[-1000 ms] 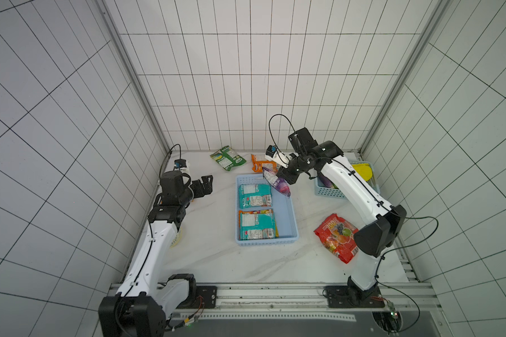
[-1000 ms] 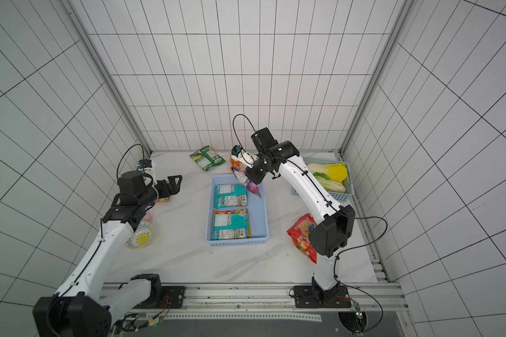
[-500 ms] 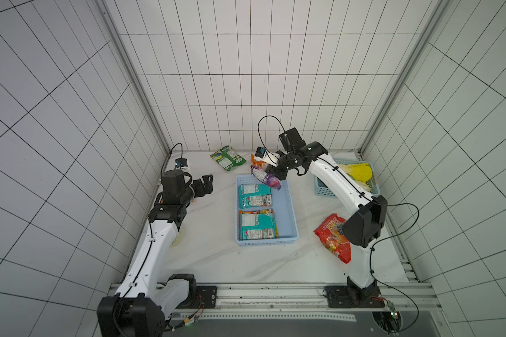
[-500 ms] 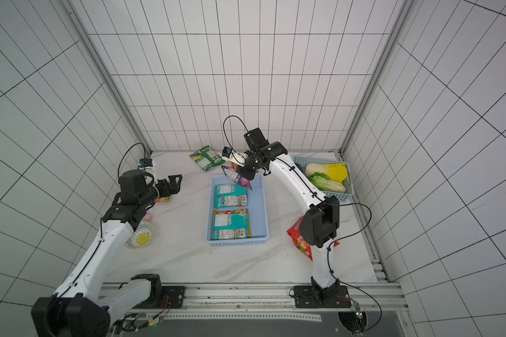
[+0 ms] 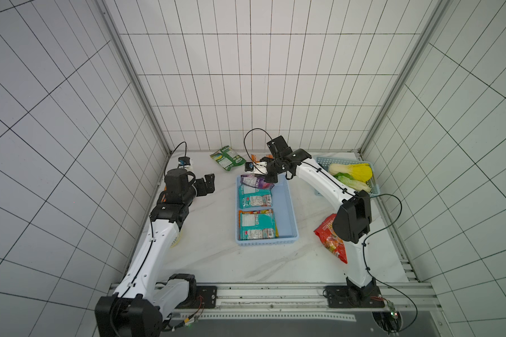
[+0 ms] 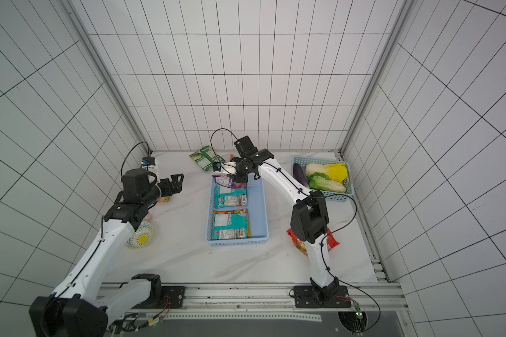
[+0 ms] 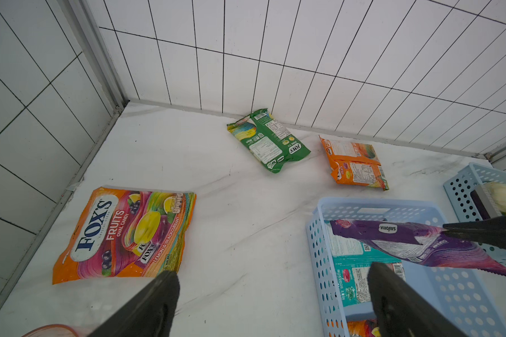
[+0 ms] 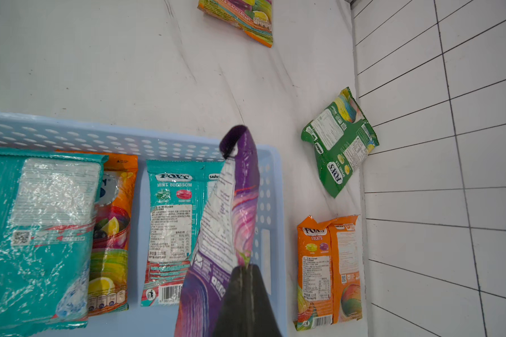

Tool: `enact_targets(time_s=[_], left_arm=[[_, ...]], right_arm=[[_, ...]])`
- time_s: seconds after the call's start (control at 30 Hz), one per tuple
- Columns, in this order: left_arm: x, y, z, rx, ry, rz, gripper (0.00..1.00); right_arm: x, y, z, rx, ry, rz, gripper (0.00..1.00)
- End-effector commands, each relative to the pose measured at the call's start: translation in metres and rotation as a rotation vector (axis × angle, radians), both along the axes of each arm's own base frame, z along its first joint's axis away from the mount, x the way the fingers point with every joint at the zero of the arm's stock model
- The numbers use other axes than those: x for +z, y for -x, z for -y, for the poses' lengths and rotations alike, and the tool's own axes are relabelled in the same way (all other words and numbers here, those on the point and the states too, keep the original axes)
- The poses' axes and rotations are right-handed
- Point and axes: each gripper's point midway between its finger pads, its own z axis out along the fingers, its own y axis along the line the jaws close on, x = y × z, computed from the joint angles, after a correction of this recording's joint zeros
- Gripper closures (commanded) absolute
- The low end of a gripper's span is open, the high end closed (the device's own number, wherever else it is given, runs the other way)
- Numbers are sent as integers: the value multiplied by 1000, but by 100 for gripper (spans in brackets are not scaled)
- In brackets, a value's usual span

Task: Put the candies in the basket
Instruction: Place the candy in the basket.

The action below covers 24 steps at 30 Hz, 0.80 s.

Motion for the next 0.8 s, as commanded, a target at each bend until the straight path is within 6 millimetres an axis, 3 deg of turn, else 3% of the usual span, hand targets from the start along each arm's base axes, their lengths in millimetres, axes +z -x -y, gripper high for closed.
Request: enact_targets(time_s=[0.0,0.13,0.27,0.47,0.77], left_arm=[[9,-3,-1,3,-24,27,2],[10,-4,0,2,-19,20,2],[5,-5,-1,0,-14,12,2],[7,-5,-2,5,-11,19,2],[5,-4,-1,-2,-6,15,2]], right_arm=[[-11,-7,-10,76,19,101,100],[-27,-13,-9,65,48,123,100],[-48,-2,-11,90,90,113,100],[-64,25,-23,145,75,63,100],[-92,51,-15,176,122,11,100]])
